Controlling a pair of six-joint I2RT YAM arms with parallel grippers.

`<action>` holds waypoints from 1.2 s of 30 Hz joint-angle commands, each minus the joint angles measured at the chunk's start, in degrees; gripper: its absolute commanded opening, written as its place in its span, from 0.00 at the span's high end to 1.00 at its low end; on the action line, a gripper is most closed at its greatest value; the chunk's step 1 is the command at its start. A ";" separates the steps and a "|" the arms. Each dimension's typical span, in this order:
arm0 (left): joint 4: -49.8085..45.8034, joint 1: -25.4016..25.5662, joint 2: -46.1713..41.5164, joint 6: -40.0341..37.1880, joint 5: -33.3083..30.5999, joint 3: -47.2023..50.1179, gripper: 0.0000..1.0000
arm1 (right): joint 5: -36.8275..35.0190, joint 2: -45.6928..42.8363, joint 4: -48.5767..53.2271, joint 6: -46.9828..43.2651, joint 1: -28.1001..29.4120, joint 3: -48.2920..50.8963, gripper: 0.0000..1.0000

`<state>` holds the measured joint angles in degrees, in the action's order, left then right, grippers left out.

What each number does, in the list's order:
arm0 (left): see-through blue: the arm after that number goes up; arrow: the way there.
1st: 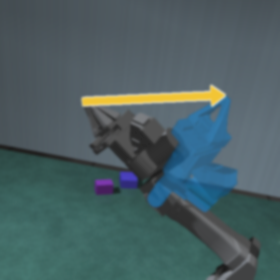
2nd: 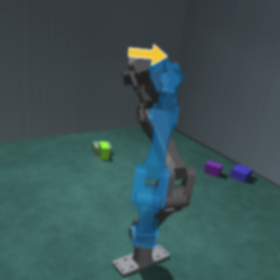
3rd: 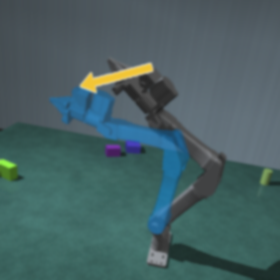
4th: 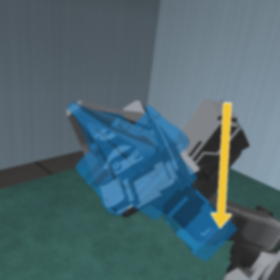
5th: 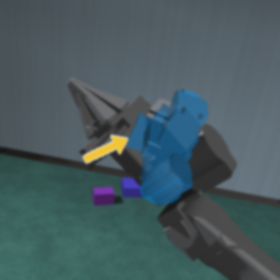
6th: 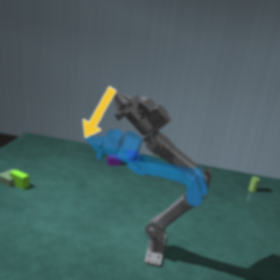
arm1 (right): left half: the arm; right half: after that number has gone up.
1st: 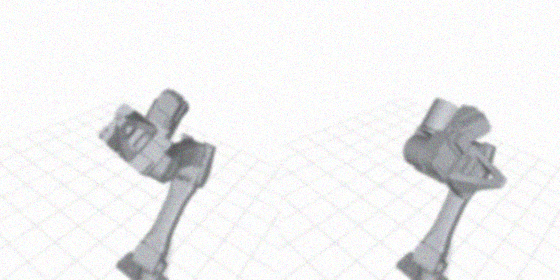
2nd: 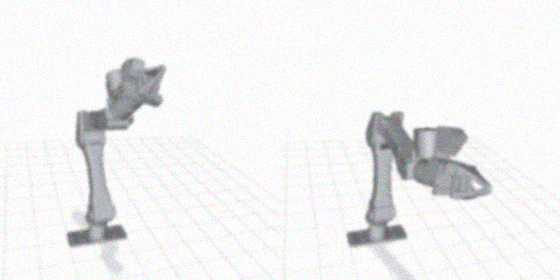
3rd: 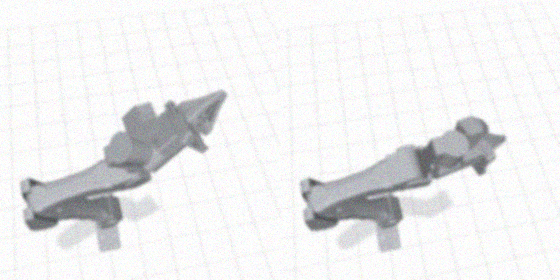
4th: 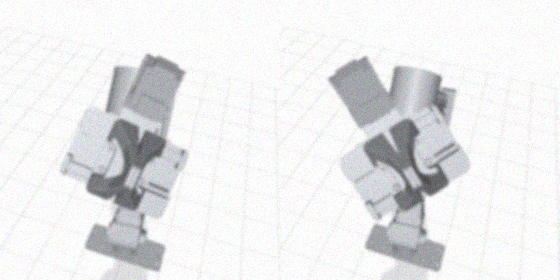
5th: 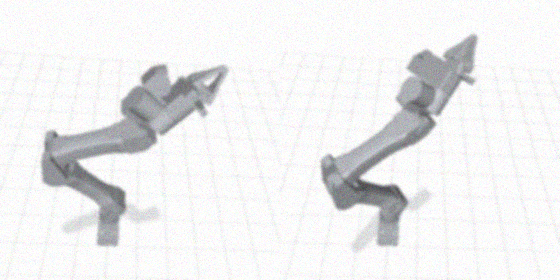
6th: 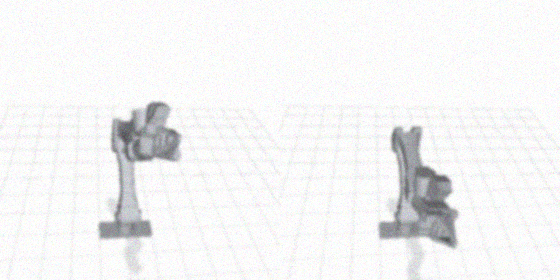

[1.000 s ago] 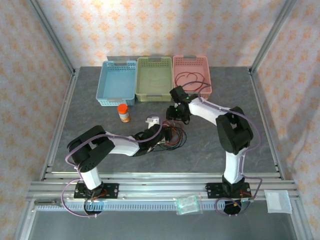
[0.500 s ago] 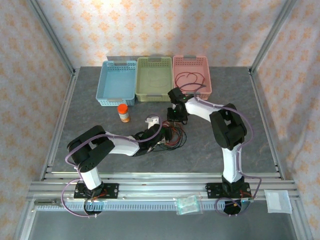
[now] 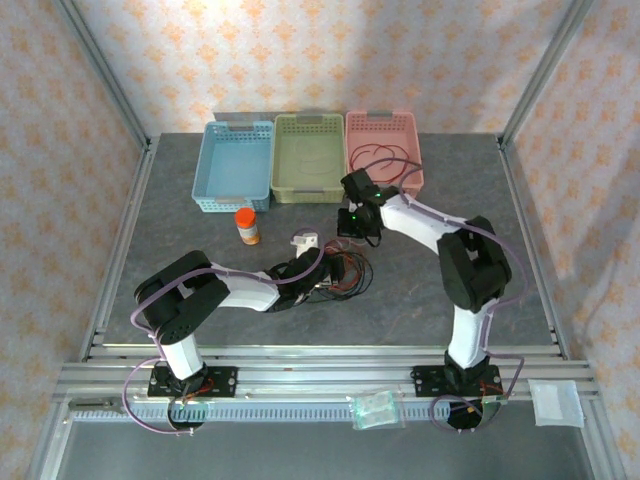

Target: Untangle the cables

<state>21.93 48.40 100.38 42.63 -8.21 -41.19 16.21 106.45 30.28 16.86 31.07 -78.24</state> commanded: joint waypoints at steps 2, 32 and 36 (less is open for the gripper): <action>-6.51 0.55 2.45 2.45 -0.23 1.19 0.18 | -2.97 -5.83 -0.93 0.93 0.00 1.39 1.00; -7.04 0.56 1.75 3.16 -1.90 3.51 0.17 | -9.86 -35.29 1.66 -1.38 -0.04 -5.33 1.00; -6.93 0.55 1.92 3.16 -1.73 3.66 0.18 | -10.83 -38.56 1.71 -2.29 -0.04 -6.35 1.00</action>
<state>22.61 48.77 100.40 43.68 -10.07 -40.38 7.79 70.35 31.24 16.19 31.07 -82.54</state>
